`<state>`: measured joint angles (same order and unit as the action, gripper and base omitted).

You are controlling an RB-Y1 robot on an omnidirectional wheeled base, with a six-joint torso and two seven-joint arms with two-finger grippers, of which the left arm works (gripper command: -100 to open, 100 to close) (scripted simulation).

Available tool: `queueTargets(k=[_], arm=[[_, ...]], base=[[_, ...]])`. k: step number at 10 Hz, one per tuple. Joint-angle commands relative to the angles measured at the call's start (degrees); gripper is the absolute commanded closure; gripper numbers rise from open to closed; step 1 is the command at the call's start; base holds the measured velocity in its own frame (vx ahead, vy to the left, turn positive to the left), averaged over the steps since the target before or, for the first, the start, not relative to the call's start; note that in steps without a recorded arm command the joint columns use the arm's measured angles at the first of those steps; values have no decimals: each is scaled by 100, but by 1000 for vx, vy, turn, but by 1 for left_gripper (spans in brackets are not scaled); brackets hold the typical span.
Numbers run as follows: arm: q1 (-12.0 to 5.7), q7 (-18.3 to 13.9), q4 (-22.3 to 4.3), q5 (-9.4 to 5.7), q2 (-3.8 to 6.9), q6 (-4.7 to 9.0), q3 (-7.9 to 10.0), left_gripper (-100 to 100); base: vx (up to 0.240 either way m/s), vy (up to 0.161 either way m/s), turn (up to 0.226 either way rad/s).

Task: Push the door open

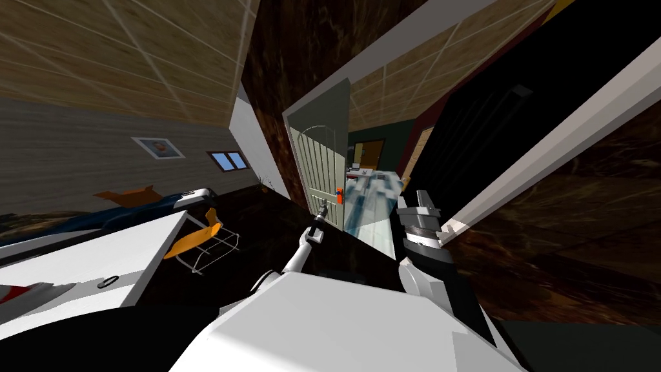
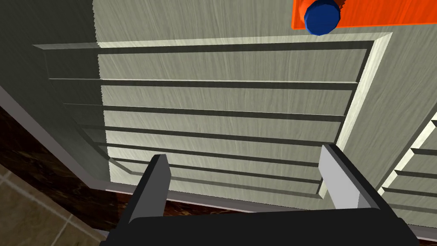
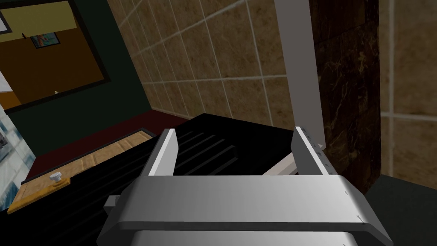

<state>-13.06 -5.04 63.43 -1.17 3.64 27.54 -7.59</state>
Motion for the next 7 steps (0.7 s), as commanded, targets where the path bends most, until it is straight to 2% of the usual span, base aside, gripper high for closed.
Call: queueTargets(k=[1,7], arm=[[-147,-15,-247,-8,-9,-21,-55,-100],[-735,-48,-1230,-37,-105,-12,-214,-100]], base=[[83,71,-78],[79,74,-67]])
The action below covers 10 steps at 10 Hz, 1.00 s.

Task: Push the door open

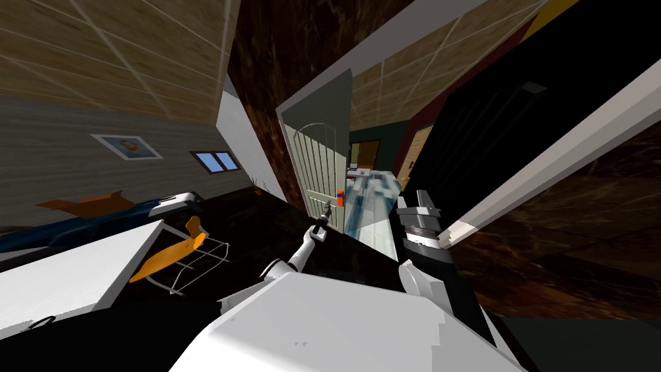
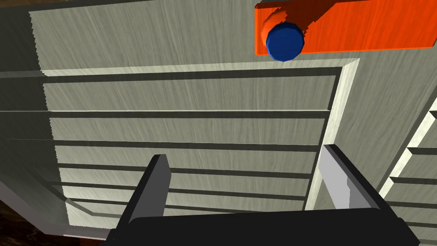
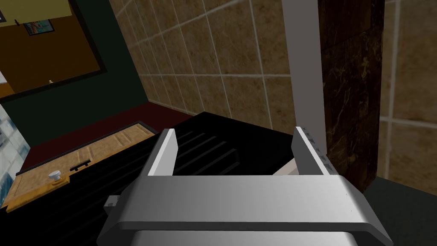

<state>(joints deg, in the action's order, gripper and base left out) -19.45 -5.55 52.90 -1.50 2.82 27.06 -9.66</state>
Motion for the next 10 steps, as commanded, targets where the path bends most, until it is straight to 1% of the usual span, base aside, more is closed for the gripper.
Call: queueTargets(k=[1,4,9,10], arm=[[-96,4,-193,-5,-24,36,-6,-100],[-350,-10,-626,-18,-81,40,-74,-100],[-690,-30,-1204,-34,-178,45,-166,-100],[-784,-35,-1364,-39,-212,47,-191,-100]], base=[[46,42,-20],[50,40,-52],[58,60,-46],[65,48,-51]])
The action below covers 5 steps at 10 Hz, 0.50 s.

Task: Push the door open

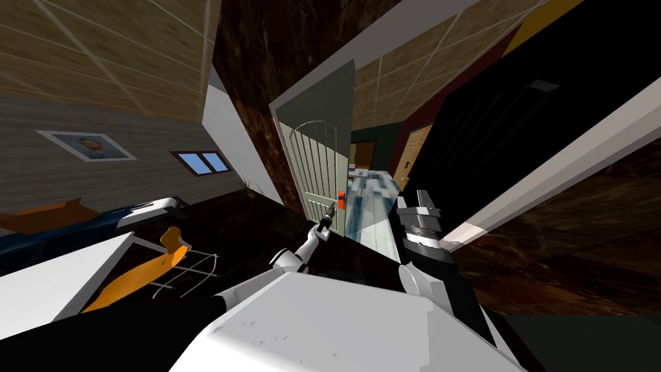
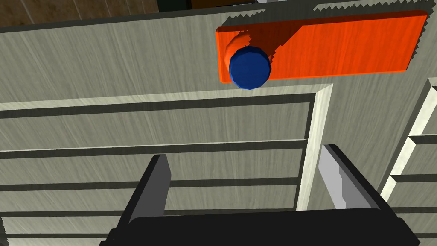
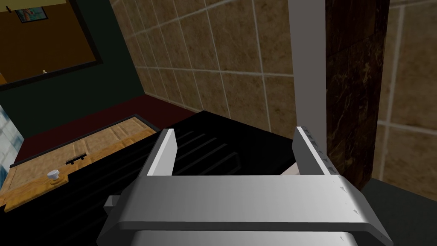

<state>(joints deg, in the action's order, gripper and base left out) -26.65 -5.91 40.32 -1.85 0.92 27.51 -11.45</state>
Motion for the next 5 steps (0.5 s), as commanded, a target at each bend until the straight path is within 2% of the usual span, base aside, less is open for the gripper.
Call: queueTargets(k=[1,4,5], arm=[[-112,-2,-186,-6,-38,3,-25,-100],[-262,-10,-441,-13,-99,5,-65,-100],[-238,-8,-396,-12,-88,0,-58,-100]], base=[[61,46,-50],[52,42,-36],[15,18,-8]])
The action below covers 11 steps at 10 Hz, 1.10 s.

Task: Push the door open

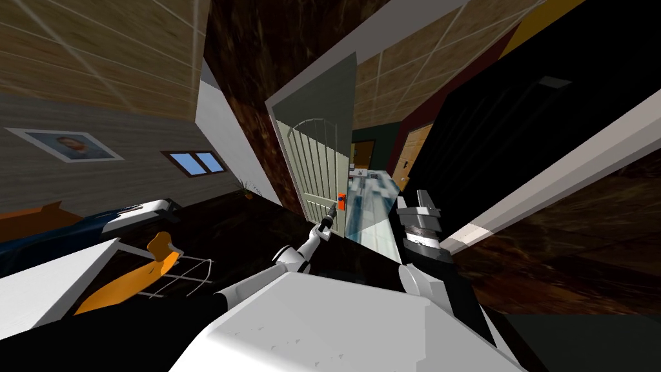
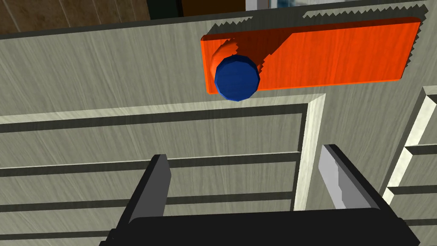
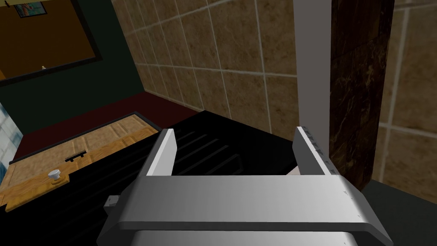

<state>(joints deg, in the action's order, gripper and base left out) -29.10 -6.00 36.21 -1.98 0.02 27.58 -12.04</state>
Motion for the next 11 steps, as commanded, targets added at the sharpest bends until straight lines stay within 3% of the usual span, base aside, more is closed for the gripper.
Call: queueTargets(k=[1,5,8,9,10,11], arm=[[-5,8,-10,-6,131,0,21,-100],[-15,24,-31,-17,206,1,64,-100],[-23,36,-48,-27,105,1,98,-100],[-26,41,-54,-30,25,1,110,-100],[-29,43,-96,-28,63,37,105,-100],[-29,43,-96,-28,63,37,105,100]], base=[[102,-40,-32],[182,-58,-21],[176,-60,-20],[161,-70,-21],[72,-34,1],[-9,5,4]])
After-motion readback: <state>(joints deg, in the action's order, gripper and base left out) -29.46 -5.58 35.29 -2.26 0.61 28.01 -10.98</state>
